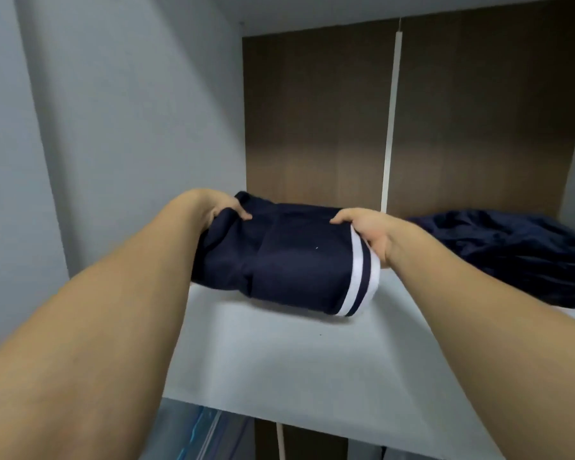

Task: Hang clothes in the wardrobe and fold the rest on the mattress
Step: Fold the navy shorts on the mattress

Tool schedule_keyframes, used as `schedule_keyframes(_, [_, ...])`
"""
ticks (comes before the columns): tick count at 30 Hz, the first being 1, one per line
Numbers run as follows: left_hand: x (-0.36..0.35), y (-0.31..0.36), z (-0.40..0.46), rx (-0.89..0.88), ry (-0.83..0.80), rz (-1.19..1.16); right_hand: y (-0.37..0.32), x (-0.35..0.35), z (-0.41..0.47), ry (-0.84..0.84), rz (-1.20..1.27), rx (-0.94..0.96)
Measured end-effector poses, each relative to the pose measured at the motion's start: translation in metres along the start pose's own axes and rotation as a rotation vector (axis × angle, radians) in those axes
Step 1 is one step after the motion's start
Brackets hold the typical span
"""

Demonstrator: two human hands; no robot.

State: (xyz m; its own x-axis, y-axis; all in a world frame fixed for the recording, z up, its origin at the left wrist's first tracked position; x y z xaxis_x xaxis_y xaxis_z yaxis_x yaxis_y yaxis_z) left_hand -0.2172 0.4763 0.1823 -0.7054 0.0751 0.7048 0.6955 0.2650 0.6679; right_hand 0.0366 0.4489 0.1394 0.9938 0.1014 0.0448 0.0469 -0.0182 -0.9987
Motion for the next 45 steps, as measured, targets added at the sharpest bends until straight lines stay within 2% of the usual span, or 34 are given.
schedule_keyframes(3, [-0.013, -0.040, 0.009, 0.070, -0.051, 0.190, 0.037, -0.019, -0.002, -0.023, -0.106, -0.105])
schedule_keyframes(5, [-0.019, -0.059, 0.014, 0.154, -0.001, 0.334, 0.053, -0.027, -0.011, -0.014, -0.191, -0.147])
schedule_keyframes(7, [-0.014, -0.057, 0.019, 0.187, 0.252, 0.516, 0.050, -0.028, -0.013, 0.039, -0.351, -0.108])
schedule_keyframes(9, [-0.014, -0.035, 0.013, 0.067, 0.490, 0.496, 0.035, -0.024, -0.008, 0.143, -0.562, -0.012])
schedule_keyframes(10, [-0.021, -0.023, 0.013, -0.038, 0.488, 0.420, 0.026, -0.025, -0.004, 0.168, -0.725, 0.046])
schedule_keyframes(12, [-0.055, -0.010, 0.016, -0.227, 0.268, 0.329, 0.017, -0.033, 0.000, 0.121, -0.884, 0.113])
schedule_keyframes(14, [-0.089, -0.026, 0.025, -0.231, 0.098, 0.399, 0.040, -0.040, 0.003, -0.024, -0.944, 0.049])
schedule_keyframes(15, [-0.096, -0.039, 0.031, -0.197, 0.093, 0.434, 0.055, -0.038, 0.002, -0.057, -0.963, 0.015])
schedule_keyframes(18, [-0.098, -0.052, 0.040, -0.174, 0.142, 0.442, 0.077, -0.024, 0.005, -0.021, -1.133, -0.011])
schedule_keyframes(22, [-0.095, -0.045, 0.030, -0.166, 0.201, 0.525, 0.070, -0.022, 0.000, -0.062, -0.992, 0.000])
schedule_keyframes(25, [-0.086, -0.036, 0.012, -0.111, 0.257, 0.509, 0.061, -0.008, -0.021, 0.012, -0.829, 0.026])
schedule_keyframes(28, [-0.102, -0.010, -0.023, -0.213, 0.076, 0.231, 0.050, 0.020, -0.048, 0.103, -0.831, 0.077])
schedule_keyframes(29, [-0.114, -0.003, -0.038, -0.263, 0.020, 0.205, 0.048, 0.031, -0.059, 0.126, -0.855, 0.087])
schedule_keyframes(31, [-0.141, -0.005, -0.061, -0.295, 0.008, 0.299, 0.047, 0.053, -0.083, 0.148, -0.941, 0.081])
schedule_keyframes(33, [-0.155, -0.021, -0.072, -0.225, 0.091, 0.426, 0.048, 0.071, -0.109, 0.191, -0.981, 0.089])
schedule_keyframes(36, [-0.142, -0.020, -0.085, -0.192, 0.174, 0.478, 0.043, 0.083, -0.141, 0.256, -1.001, 0.151])
schedule_keyframes(40, [-0.137, 0.023, -0.129, -0.327, 0.307, 0.548, 0.040, 0.098, -0.197, 0.313, -1.055, 0.184])
schedule_keyframes(45, [-0.195, 0.058, -0.200, -0.608, 0.349, 0.604, 0.037, 0.106, -0.273, 0.415, -1.151, 0.195])
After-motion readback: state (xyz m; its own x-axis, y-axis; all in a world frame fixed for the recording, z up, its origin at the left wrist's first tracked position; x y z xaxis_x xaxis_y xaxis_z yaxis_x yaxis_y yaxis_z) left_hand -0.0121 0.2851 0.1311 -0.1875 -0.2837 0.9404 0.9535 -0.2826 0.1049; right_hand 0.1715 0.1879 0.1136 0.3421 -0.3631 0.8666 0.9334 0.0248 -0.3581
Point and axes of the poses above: each hand's wrist, its own z-axis towards the middle knuckle, its own x-axis out of the back of the hand, y = z × x, the point moved 7 cm from there along z, towards the middle knuckle, and after that the axes turned 10 degrees about x, right-handed, at the moved point
